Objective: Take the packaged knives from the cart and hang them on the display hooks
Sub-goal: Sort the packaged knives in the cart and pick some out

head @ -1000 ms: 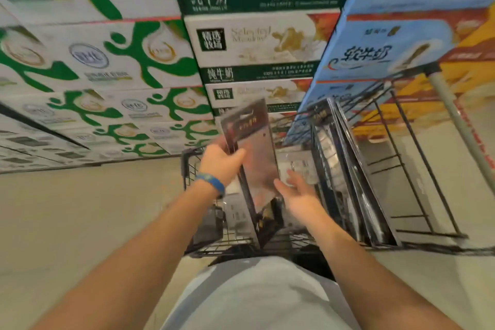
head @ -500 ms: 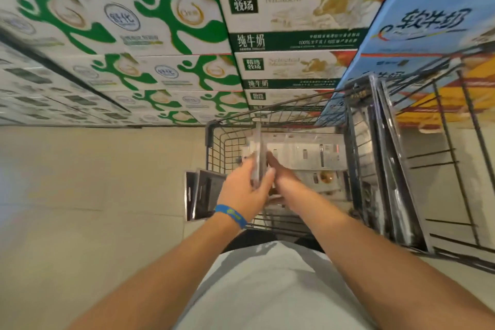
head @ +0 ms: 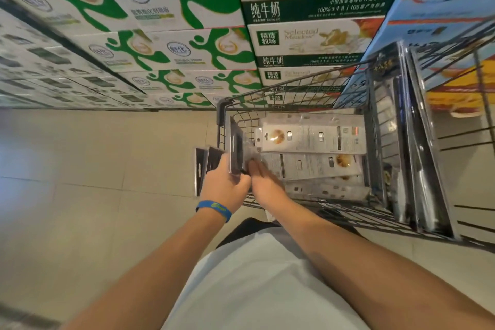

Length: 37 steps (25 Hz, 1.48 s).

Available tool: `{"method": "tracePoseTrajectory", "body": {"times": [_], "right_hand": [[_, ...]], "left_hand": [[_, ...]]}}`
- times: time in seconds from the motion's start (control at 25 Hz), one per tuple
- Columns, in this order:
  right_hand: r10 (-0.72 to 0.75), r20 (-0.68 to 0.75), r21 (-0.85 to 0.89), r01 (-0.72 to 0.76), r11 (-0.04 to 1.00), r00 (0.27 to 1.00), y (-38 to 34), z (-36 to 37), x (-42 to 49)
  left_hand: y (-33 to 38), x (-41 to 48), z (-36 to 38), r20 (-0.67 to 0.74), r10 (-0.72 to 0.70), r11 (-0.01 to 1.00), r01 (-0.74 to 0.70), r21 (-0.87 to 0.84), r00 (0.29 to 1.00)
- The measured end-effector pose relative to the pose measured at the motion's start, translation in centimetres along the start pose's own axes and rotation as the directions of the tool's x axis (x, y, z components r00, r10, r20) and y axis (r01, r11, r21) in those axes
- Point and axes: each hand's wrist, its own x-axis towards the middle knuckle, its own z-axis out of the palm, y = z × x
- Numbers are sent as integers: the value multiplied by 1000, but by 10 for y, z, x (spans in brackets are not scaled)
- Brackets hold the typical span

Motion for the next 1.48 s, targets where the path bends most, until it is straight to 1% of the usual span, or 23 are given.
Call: {"method": "tracePoseTrajectory", "body": {"times": [0.04, 0.08, 0.12, 0.2, 0.28, 0.32, 0.36, 0.4, 0.44, 0.48, 0.52, 0.56, 0.64, 0.68, 0.76, 0.84, 0.96, 1.08, 1.16, 1.24, 1.36, 1.44, 1.48], "right_hand": [[125, 62, -29, -123, 992, 990, 2, 4, 2], [184, 112, -64, -177, 982, 977, 7, 9, 5], [157, 155, -106, -141, 984, 975, 15, 12, 9], [28, 221, -181, 13, 983, 975, 25, 11, 9], [-12, 281, -199, 70, 978, 960, 28, 11, 7], [-12, 303, -230, 85, 970, 953, 30, 14, 5], [-25, 327, -280, 122, 952, 945, 31, 19, 3], [-61, 352, -325, 183, 928, 934, 33, 24, 0], [-106, 371, -354, 246, 902, 922, 33, 28, -2], [-140, 392, -384, 300, 873, 909, 33, 29, -4], [-162, 413, -425, 346, 836, 896, 33, 27, -4], [-156, 412, -471, 357, 807, 898, 33, 22, -4], [-85, 345, -535, 270, 800, 935, 39, 7, -2], [-60, 291, -523, 211, 826, 955, 46, -5, -2], [-34, 149, -488, 104, 867, 988, 66, -34, 0], [-1, 18, -524, 10, 852, 1000, 84, -67, 6], [38, -67, -583, -70, 809, 997, 105, -107, 22], [30, -129, -663, -109, 740, 991, 109, -125, 58], [34, -178, -747, -158, 646, 983, 105, -120, 93], [7, -221, -842, -195, 503, 975, 99, -109, 133], [-64, -189, -931, -158, 330, 980, 96, -89, 194], [-50, -198, -953, -180, 245, 979, 99, -83, 225], [-38, -224, -951, -210, 225, 974, 103, -82, 239]], "left_hand": [[-3, -1, 2, 52, -68, 995, 64, 73, 996], [-7, -2, 3, 90, -126, 984, 113, 136, 988], [-11, -5, 2, 106, -179, 972, 159, 175, 978], [-17, -7, -8, 139, -267, 959, 249, 138, 953], [-23, -8, -23, 128, -278, 957, 264, 119, 952], [-25, -8, -33, 55, -218, 970, 211, 121, 974], [-26, -7, -41, -66, -109, 981, 119, 155, 992], [-25, -5, -45, -178, 35, 978, 3, 208, 983], [-18, -1, -46, -240, 189, 957, -124, 262, 952], [-8, 6, -42, -216, 300, 920, -223, 322, 929], [4, 13, -31, -116, 350, 884, -286, 370, 930], [13, 21, -17, 39, 335, 851, -320, 416, 941], [17, 35, 17, 348, 184, 736, -363, 572, 919], [12, 41, 31, 430, 122, 648, -400, 648, 894], [-7, 50, 54, 492, 43, 432, -461, 775, 869], [-19, 55, 77, 502, 28, 260, -492, 831, 864], [-24, 65, 112, 530, 13, 234, -518, 823, 848], [-34, 91, 136, 532, -81, 192, -510, 838, 843], [-44, 95, 143, 519, -102, 113, -508, 854, 849], [-50, 89, 150, 500, -94, 61, -496, 866, 861], [-55, 87, 155, 404, -172, -53, -418, 907, 898], [-50, 92, 153, 344, -230, -25, -359, 933, 910], [-49, 98, 154, 340, -220, 6, -347, 938, 914]]}}
